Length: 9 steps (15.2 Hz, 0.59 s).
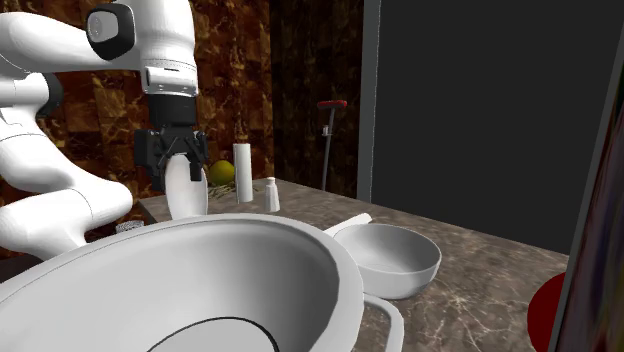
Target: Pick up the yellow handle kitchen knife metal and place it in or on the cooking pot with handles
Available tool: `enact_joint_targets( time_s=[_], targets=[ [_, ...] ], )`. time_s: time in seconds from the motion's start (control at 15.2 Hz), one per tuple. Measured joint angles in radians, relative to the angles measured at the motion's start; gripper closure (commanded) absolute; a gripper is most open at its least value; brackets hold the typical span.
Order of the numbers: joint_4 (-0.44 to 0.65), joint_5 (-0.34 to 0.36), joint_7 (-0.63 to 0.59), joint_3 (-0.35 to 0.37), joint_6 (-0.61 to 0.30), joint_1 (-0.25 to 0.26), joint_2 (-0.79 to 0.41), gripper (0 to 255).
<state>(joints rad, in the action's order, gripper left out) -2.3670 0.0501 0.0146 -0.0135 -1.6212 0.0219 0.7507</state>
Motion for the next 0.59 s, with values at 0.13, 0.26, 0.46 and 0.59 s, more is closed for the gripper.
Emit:
enact_joint_targets(
  time_s=[0.13,0.26,0.46,0.59],
  targets=[
    [0.006,0.002,0.015,-0.004,-0.014,0.005,-0.019,0],
    [0.019,0.006,0.064,-0.014,-0.06,0.024,-0.077,0],
    [0.069,0.01,0.153,-0.029,-0.111,0.057,-0.174,0],
    [0.107,0.012,0.221,-0.043,-0.156,0.076,-0.254,0]
  ],
)
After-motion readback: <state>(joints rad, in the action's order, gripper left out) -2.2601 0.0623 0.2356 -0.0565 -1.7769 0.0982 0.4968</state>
